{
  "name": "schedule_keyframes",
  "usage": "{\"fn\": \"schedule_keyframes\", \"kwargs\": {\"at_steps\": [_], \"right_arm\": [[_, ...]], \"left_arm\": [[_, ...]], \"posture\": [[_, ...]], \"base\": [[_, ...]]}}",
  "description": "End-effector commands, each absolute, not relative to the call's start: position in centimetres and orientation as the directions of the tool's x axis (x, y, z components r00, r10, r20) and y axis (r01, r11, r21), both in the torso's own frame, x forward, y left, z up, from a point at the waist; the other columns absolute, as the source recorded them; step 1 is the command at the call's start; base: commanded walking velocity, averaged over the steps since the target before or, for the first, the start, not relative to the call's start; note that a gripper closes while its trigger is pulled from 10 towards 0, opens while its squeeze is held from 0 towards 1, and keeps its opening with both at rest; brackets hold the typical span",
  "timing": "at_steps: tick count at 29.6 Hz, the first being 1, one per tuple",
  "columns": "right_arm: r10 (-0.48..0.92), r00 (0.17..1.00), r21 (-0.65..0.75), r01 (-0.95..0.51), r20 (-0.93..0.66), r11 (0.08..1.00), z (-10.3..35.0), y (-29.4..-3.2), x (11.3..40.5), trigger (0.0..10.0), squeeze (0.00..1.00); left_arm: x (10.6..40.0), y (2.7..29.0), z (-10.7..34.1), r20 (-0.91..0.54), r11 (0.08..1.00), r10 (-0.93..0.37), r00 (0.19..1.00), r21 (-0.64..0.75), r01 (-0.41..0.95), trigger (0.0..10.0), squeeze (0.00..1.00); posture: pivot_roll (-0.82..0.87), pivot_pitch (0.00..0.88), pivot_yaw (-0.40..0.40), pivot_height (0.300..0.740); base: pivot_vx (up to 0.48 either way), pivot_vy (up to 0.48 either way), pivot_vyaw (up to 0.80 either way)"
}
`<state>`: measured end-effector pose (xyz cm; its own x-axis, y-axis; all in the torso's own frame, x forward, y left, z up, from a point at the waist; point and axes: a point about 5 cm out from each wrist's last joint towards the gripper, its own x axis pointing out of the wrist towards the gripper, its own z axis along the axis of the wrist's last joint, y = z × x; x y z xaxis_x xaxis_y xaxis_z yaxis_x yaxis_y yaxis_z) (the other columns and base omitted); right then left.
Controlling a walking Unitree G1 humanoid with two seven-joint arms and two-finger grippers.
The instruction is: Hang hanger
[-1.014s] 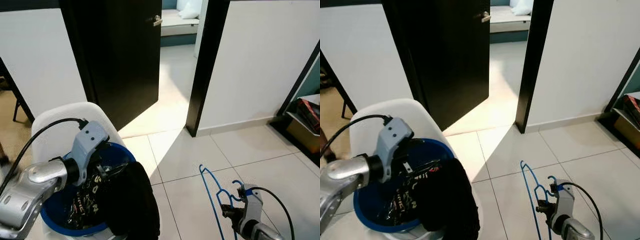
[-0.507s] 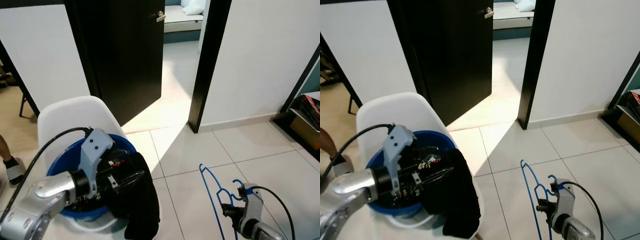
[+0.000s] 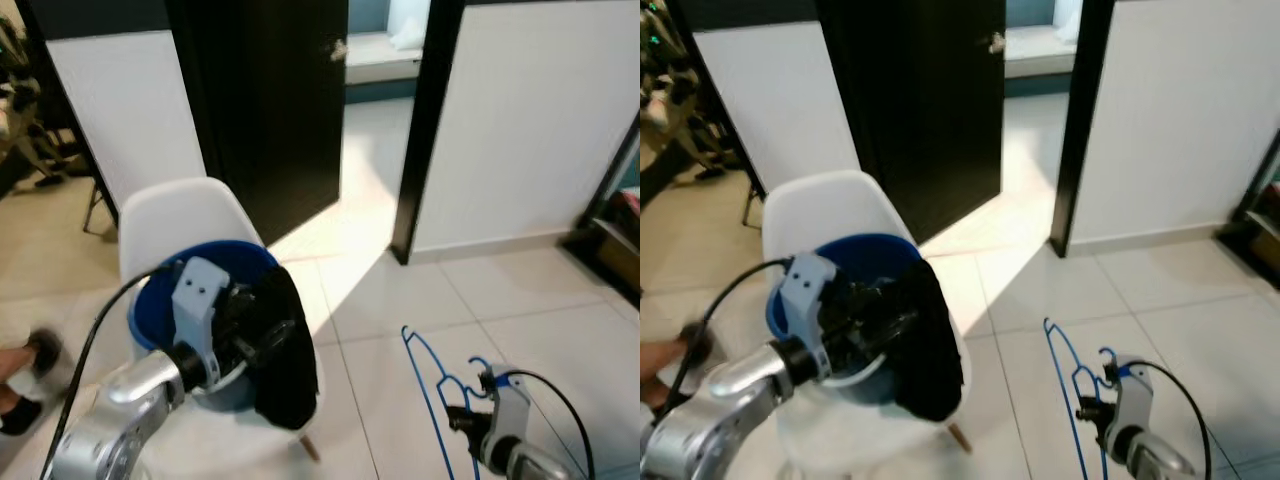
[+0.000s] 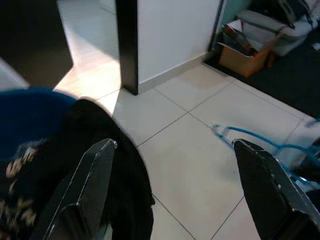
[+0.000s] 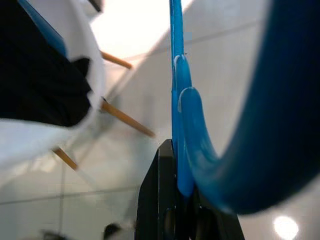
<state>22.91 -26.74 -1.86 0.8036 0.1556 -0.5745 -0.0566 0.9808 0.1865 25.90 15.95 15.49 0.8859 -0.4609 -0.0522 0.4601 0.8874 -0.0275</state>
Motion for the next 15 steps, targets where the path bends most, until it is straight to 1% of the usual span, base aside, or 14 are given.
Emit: {"fn": "schedule_keyframes", "kwargs": {"at_steps": [1, 2, 6, 9, 15], "right_arm": [[0.172, 0.814, 0.163, -0.096, -0.555, 0.982, -1.6, -26.1, 23.4, 10.0, 0.0], [0.169, 0.815, 0.14, -0.108, -0.554, 0.984, -1.6, -26.1, 23.4, 10.0, 0.0], [0.162, 0.816, 0.124, -0.111, -0.554, 0.986, -1.6, -26.1, 23.4, 10.0, 0.0], [0.162, 0.816, 0.128, -0.109, -0.555, 0.986, -1.6, -26.2, 23.3, 10.0, 0.0], [0.162, 0.815, 0.138, -0.101, -0.557, 0.985, -1.6, -26.3, 23.3, 10.0, 0.0]], "left_arm": [[25.9, 16.9, 14.3, -0.093, 0.921, -0.389, 0.916, -0.021, 0.389, 10.0, 0.0], [25.8, 17.2, 13.6, -0.116, 0.934, -0.358, 0.926, -0.032, 0.357, 10.0, 0.0], [25.2, 18.1, 11.3, -0.185, 0.955, -0.298, 0.936, -0.054, 0.293, 10.0, 0.0], [24.9, 18.5, 10.2, -0.207, 0.96, -0.278, 0.938, -0.087, 0.265, 10.0, 0.0], [24.7, 18.6, 9.1, -0.217, 0.963, -0.266, 0.939, -0.106, 0.248, 10.0, 0.0]], "posture": [[-0.01, 0.0, -0.019, 0.74], [-0.01, 0.0, -0.019, 0.74], [-0.01, 0.0, -0.02, 0.74], [-0.01, 0.0, -0.021, 0.74], [-0.01, 0.0, -0.024, 0.74]], "base": [[0.0, 0.0, 0.0], [0.0, 0.0, 0.8], [0.0, -0.462, 0.8], [0.0, -0.459, 0.8], [0.0, -0.459, 0.8]]}}
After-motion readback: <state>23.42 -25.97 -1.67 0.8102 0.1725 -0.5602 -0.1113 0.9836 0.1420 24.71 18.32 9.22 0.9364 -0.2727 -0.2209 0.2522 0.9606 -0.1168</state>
